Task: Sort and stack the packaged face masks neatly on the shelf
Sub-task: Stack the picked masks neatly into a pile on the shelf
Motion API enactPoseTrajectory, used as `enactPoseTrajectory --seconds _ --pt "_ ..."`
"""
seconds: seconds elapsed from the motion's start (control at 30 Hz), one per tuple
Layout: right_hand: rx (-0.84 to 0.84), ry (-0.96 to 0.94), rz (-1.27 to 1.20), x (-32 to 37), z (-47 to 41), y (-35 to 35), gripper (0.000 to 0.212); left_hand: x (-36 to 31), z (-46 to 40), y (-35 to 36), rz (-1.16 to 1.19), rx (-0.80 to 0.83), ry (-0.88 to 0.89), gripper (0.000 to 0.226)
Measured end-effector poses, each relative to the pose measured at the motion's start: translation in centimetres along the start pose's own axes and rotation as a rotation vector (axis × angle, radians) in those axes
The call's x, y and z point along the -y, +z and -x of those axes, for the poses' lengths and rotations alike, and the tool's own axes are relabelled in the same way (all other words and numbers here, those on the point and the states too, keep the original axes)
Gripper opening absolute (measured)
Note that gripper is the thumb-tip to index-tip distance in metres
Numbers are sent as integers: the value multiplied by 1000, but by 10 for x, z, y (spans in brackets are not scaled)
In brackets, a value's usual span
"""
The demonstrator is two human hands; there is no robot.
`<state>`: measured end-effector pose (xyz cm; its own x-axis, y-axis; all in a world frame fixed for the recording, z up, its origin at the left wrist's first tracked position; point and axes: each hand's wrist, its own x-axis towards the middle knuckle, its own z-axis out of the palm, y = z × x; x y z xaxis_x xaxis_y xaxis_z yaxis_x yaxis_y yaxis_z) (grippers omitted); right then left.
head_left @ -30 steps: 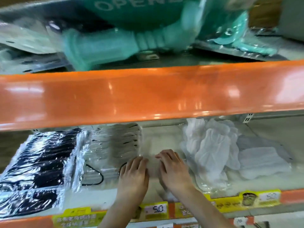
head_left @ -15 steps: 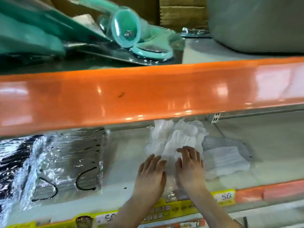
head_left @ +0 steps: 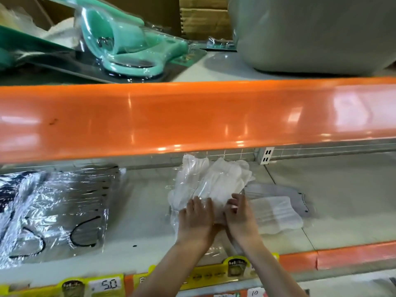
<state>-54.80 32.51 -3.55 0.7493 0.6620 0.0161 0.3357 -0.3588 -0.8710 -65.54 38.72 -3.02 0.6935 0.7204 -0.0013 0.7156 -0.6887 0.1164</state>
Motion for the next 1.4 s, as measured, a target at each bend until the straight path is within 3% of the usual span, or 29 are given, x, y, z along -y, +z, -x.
enactPoseTrajectory --seconds 0.17,0.37,0.57,0.7,0.77,0.83,0.93,1.1,1.17,1.23,1.4 --pt "-5 5 -87 -2 3 -1 34 16 -7 -19 134 -117 -39 24" --pt "-13 55 -136 -5 0 -9 48 47 -13 -16 561 -158 -236 13" --pt "-49 40 -155 -6 -1 -10 49 43 -8 -15 647 -185 -285 34" --pt "-6 -23 -66 -2 -1 -8 53 39 -4 -17 660 -181 -283 28" --pt "17 13 -59 5 -6 -6 46 37 -2 -18 605 -167 -251 31" --pt "48 140 -162 13 -15 -3 39 33 1 -23 552 -126 -244 33" --pt "132 257 -394 24 -23 3 53 29 4 -30 502 -49 -246 36" --pt "347 31 -589 41 -7 7 54 21 6 -40 291 70 -208 72" --pt "426 -80 -533 40 1 10 63 23 3 -41 310 55 -249 59" --pt "452 -147 -426 37 5 14 59 30 0 -40 453 -21 -325 34" --pt "283 -238 35 27 2 11 40 44 -2 -34 813 -122 -445 20"
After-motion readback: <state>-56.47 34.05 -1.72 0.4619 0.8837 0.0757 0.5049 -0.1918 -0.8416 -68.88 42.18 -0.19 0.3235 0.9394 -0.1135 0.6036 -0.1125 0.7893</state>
